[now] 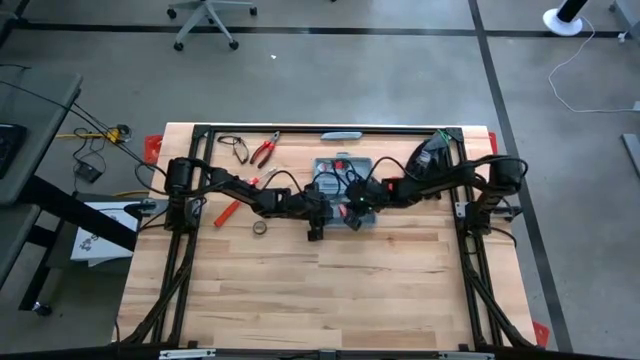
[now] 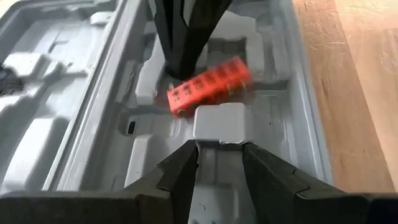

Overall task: Prefit tool cases
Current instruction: Remove the orange multi-bit set from the gray tool case

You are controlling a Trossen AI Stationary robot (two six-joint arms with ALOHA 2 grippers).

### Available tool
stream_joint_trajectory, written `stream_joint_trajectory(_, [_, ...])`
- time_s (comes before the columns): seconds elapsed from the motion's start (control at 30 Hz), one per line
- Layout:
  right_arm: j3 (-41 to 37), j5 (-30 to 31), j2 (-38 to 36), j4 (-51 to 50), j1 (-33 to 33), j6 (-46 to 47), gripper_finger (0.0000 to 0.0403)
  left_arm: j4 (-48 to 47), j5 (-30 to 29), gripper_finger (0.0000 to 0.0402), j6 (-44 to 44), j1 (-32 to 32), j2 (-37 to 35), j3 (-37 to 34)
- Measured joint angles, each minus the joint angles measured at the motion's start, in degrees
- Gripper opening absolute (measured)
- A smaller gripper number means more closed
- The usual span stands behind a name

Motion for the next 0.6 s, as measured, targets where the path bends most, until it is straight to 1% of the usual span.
stream_joint_trajectory(0.2, [0.13,-4.46,2.64,4.2,-1.02,0.58,0.0,-0.09,-0.04,0.0126,-0.04,0.04,-0.04,-0.07])
stream_joint_trajectory(0.37, [0.11,-5.19,3.07,5.52,-0.75,0.95,0.0,1.09,-0.44,0.0126,0.67,0.04,-0.04,-0.11])
stream_joint_trajectory(0.6, [0.09,-5.41,3.01,5.48,-0.78,-0.3,0.0,3.21,-3.15,0.0126,9.76,-0.15,-0.02,-0.2])
